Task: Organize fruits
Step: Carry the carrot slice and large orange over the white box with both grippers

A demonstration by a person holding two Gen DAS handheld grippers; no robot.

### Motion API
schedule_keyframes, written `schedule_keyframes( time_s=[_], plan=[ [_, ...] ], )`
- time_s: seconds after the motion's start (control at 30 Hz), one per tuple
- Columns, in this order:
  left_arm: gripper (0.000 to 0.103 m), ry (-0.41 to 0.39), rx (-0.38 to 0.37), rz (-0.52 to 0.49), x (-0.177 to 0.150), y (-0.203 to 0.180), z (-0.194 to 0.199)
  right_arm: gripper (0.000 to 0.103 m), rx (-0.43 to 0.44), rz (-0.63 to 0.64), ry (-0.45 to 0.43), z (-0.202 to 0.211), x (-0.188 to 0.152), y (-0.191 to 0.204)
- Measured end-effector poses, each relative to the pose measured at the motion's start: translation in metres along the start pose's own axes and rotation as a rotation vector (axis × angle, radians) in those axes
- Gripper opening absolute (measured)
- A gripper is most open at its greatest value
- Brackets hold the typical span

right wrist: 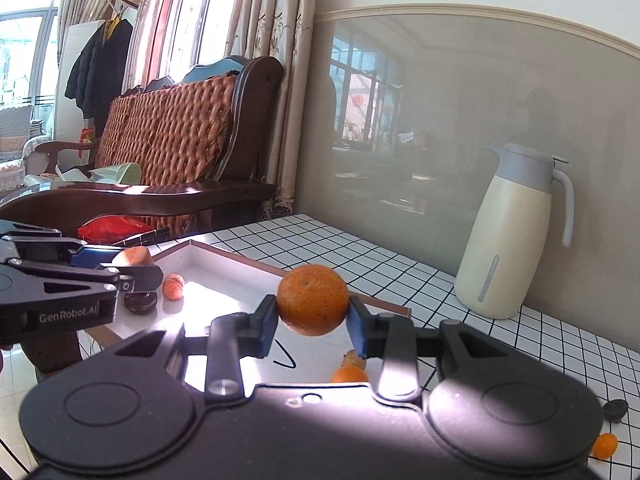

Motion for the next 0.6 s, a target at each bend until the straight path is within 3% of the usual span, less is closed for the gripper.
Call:
schedule_keyframes(
  time_s=[0.6],
  plan=[
    [0.027, -0.019, 0.067, 0.035, 0.012, 0.036, -0.026, 0.028, -0.021, -0.006, -0.018, -0.020, 0.011, -0.002]
  ],
)
Point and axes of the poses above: each gripper's, at about its wrist camera, not at the fingertips, and z roughly against the way its jaws point, y to its left, x to its top, the point moved 6 cm from there along -z, roughly the way its jaws point, and after that the axes turned 8 degrees about -z, right-handed, at the moved point
